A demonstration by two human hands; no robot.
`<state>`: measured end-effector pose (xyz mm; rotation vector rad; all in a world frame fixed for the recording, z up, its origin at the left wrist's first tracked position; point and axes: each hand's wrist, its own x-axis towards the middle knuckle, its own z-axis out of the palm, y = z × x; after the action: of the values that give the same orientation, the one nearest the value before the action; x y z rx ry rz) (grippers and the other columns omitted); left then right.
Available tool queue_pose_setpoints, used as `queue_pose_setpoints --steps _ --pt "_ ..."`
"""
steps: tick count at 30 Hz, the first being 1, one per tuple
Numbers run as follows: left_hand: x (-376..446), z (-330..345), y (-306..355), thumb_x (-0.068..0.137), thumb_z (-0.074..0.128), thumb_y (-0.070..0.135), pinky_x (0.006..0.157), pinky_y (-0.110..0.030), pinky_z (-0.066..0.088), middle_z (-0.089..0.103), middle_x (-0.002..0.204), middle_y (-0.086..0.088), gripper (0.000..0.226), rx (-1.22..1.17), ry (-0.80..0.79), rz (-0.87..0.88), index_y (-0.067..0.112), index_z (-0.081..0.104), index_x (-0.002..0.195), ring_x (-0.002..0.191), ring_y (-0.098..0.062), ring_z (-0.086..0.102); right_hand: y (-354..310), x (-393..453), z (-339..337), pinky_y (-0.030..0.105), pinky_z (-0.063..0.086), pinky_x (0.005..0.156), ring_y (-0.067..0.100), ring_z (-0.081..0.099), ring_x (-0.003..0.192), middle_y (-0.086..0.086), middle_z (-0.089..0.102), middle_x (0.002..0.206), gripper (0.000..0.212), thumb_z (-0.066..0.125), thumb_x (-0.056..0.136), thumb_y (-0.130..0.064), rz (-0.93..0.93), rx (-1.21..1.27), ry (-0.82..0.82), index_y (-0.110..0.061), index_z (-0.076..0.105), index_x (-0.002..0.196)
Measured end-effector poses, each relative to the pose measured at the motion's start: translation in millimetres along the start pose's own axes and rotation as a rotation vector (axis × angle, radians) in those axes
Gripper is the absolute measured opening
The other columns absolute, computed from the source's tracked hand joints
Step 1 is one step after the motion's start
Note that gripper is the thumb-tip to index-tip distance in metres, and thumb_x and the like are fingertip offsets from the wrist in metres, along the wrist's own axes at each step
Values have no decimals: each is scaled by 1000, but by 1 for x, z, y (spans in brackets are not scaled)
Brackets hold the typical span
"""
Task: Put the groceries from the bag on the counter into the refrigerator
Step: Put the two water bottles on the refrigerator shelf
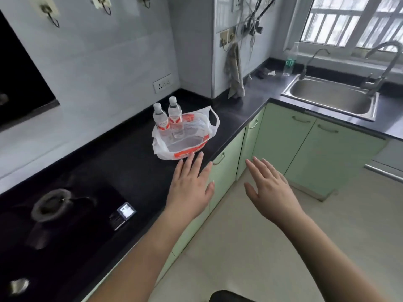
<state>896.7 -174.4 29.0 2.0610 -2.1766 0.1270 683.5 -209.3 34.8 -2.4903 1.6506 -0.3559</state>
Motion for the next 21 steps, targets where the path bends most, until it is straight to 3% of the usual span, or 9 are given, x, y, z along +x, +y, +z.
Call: queue_pose_setpoints --steps 6,10,14,19,21 --pt "29 9 -36 90 5 53 119 -41 -2 13 163 -6 72 24 -27 -83 23 25 152 150 -25 1 -2 61 11 32 9 117 17 6 148 -3 15 161 61 35 99 -44 -68 -12 -26 -27 12 153" --pt "61 19 -46 92 12 51 119 -45 6 20 161 -8 68 19 -10 -160 20 34 149 150 -29 7 7 106 21 32 9 117 16 6 148 -4 14 161 62 36 98 -44 -115 21 -45 -27 12 153" --pt "105 32 -48 99 29 48 119 -44 -1 11 163 -7 58 42 -3 -206 23 27 151 150 -27 -1 24 154 34 31 13 117 15 8 148 -3 13 161 65 39 98 -44 -158 53 -71 -26 9 153" --pt "159 45 -49 91 8 56 116 -43 -6 2 164 -5 70 71 -42 -320 26 19 154 150 -27 -7 49 213 42 27 6 115 17 10 148 -1 15 161 66 39 97 -44 -265 55 -85 -22 12 153" --pt "174 48 -51 92 8 56 116 -43 -7 2 164 -4 71 88 -66 -359 25 18 154 150 -27 -6 56 234 44 25 1 113 17 9 148 0 16 160 66 39 97 -44 -306 63 -89 -21 13 153"
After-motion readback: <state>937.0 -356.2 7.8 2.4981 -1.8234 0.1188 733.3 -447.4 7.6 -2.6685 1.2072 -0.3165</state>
